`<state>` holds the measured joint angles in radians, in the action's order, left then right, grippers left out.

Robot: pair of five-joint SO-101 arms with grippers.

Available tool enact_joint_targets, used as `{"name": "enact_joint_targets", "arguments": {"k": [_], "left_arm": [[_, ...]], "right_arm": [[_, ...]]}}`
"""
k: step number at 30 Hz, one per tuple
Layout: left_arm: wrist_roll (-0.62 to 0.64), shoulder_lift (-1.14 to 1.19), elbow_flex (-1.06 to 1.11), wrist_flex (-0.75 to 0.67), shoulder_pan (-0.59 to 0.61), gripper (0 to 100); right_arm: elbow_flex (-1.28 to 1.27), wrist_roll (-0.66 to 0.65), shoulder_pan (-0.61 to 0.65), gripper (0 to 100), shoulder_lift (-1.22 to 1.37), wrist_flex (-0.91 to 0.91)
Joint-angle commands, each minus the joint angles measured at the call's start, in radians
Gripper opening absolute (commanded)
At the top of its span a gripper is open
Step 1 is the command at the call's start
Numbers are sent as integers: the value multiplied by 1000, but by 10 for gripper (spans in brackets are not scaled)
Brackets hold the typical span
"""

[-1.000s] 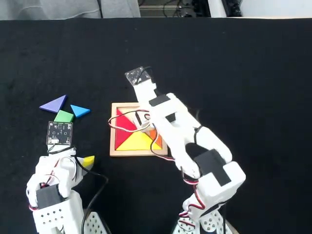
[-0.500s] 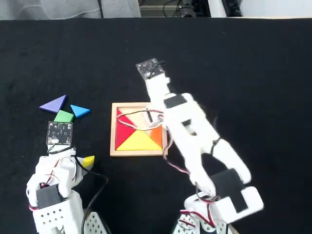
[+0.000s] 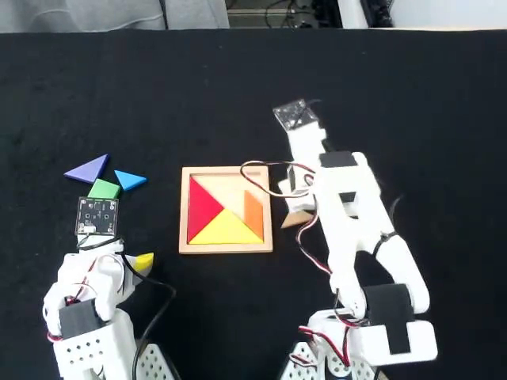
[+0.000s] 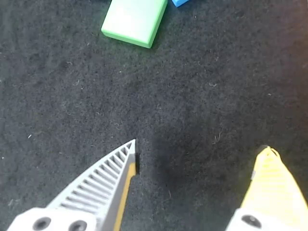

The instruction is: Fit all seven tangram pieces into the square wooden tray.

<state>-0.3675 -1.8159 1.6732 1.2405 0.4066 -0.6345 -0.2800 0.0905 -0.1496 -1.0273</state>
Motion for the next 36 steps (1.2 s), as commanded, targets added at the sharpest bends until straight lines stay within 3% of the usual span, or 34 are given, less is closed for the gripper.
{"name": "enact_joint_targets", "arguments": {"k": [1,9,13,25,36], "left_arm": [[-6,-5,1,-9,8,374],[-6,-5,1,-9,8,374],[-6,-5,1,-9,8,374],[-6,-5,1,-9,8,374],[-6,-5,1,-9,8,374]], "right_arm": [[25,-11,-32,11,-50,-71],[-22,-60,-66,11,-48,-126],[-67,-87,-71,15,2,-35],[113,-87,-120,12,234,-15],[209,-15,-80,12,249,29]]}}
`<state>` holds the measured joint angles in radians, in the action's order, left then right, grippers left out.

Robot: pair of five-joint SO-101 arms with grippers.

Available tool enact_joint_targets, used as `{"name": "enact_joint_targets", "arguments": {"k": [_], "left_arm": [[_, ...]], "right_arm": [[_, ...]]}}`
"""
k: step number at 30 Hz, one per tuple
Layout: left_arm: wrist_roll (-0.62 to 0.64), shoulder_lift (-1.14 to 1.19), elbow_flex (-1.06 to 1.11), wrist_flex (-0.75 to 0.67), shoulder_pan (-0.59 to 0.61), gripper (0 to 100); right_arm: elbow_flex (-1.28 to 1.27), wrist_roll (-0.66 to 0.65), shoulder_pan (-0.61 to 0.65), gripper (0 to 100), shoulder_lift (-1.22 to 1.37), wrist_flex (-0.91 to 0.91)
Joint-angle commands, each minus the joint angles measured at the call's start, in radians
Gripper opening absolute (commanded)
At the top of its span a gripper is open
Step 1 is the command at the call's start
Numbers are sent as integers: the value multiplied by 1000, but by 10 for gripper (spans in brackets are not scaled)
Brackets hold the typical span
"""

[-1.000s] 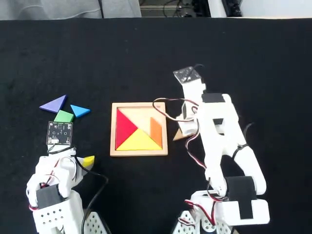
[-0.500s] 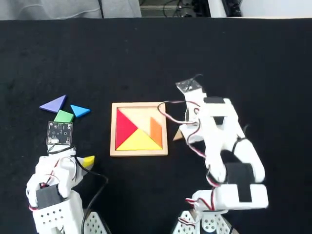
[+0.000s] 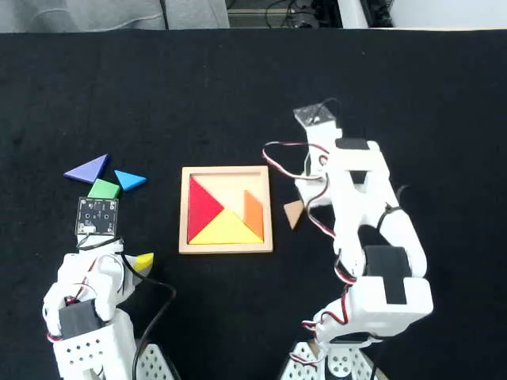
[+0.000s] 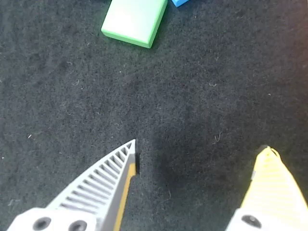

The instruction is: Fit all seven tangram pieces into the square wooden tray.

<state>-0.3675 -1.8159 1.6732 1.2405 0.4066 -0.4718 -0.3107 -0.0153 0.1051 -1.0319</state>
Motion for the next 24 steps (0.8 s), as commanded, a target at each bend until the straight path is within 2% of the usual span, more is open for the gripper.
{"name": "enact_joint_targets", "arguments": {"k": [1,8,12,15,19,22,24], "left_arm": [[-6,-5,1,-9,8,374],[-6,-5,1,-8,8,374],[-6,-5,1,-8,8,374],[-6,-5,1,-8,8,374],[-6,-5,1,-8,8,374],[-6,-5,1,-8,8,374],[-6,-5,1,-8,8,374]], "right_arm": [[41,15,40,12,-5,35],[35,31,41,11,-67,-29],[-53,161,31,11,-246,-32],[-183,189,43,11,-435,-31],[-334,209,161,22,-598,8],[-363,241,213,132,-613,17],[-363,405,206,216,-605,20]]}}
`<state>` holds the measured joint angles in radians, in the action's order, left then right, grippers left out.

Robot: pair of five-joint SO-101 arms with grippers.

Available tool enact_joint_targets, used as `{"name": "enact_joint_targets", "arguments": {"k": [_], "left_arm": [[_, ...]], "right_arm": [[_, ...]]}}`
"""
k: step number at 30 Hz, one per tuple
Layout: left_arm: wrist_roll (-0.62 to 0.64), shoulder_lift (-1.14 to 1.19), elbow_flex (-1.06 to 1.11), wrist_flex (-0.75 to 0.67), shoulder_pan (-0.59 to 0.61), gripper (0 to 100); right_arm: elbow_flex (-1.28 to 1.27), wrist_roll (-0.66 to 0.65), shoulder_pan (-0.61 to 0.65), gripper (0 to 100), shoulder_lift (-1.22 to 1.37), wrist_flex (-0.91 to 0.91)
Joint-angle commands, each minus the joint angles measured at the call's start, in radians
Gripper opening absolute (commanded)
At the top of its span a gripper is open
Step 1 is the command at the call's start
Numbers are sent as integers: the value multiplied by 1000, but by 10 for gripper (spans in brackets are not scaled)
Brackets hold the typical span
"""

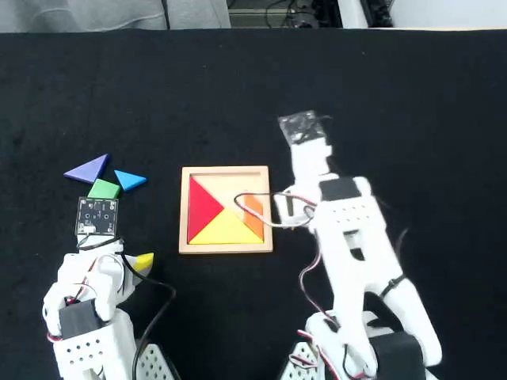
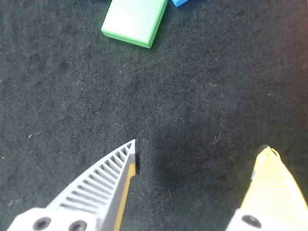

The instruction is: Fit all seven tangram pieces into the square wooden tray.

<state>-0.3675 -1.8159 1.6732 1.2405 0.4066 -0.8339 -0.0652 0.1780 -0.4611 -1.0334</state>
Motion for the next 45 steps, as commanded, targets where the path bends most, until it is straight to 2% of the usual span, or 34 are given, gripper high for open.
{"name": "enact_joint_targets", "arguments": {"k": [1,3,6,12,16,31,37,45], "left_arm": [[-6,-5,1,-8,8,374],[-6,-5,1,-8,8,374],[-6,-5,1,-8,8,374],[-6,-5,1,-8,8,374],[-6,-5,1,-8,8,374],[-6,-5,1,-8,8,374],[-6,-5,1,-8,8,374],[-6,-5,1,-8,8,374]], "right_arm": [[5,259,12,251,-28,25],[16,400,23,292,7,26],[48,443,29,296,88,40],[166,445,26,289,317,61],[288,465,21,213,421,28],[317,491,29,230,458,14],[335,489,78,230,539,26],[384,491,37,230,621,18]]}}
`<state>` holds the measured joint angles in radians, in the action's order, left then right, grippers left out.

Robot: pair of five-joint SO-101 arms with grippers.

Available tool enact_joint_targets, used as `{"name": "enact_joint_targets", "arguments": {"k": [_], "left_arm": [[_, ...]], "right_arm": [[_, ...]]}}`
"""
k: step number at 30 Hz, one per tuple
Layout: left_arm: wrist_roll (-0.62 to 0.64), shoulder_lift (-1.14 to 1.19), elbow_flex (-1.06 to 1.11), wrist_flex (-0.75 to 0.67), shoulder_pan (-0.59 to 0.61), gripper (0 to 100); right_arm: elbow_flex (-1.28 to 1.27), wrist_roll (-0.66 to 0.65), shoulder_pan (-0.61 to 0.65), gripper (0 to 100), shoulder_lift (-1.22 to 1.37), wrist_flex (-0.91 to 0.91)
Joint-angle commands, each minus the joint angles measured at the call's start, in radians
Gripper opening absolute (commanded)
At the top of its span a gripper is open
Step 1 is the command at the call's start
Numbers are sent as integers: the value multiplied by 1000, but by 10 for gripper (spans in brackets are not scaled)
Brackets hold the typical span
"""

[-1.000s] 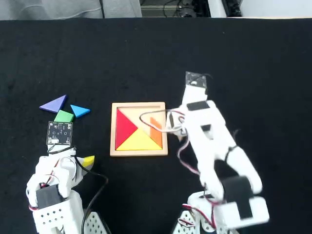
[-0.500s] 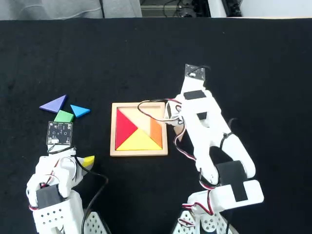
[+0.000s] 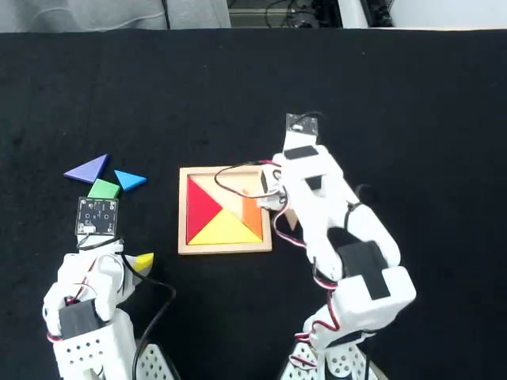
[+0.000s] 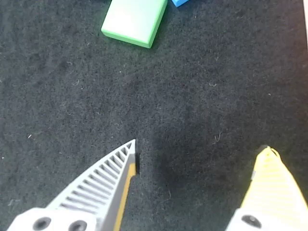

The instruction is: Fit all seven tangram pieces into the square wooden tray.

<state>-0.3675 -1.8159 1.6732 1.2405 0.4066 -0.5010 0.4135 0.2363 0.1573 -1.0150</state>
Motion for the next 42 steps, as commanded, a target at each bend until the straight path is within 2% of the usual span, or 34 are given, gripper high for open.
{"name": "enact_joint_targets", "arguments": {"k": [1,6,11,21,27,33,38,42], "left_arm": [[-6,-5,1,-8,8,374],[-6,-5,1,-8,8,374],[-6,-5,1,-8,8,374],[-6,-5,1,-8,8,374],[-6,-5,1,-8,8,374],[-6,-5,1,-8,8,374],[-6,-5,1,-8,8,374],[-6,-5,1,-8,8,374]], "right_arm": [[51,12,-23,230,2,0],[47,12,-32,229,2,0],[47,12,-41,172,5,2],[38,8,-43,165,10,0],[33,6,-41,87,10,0],[38,3,-41,87,-1,-3],[120,-78,-29,86,-110,-135],[189,-144,31,86,-194,-178]]}}
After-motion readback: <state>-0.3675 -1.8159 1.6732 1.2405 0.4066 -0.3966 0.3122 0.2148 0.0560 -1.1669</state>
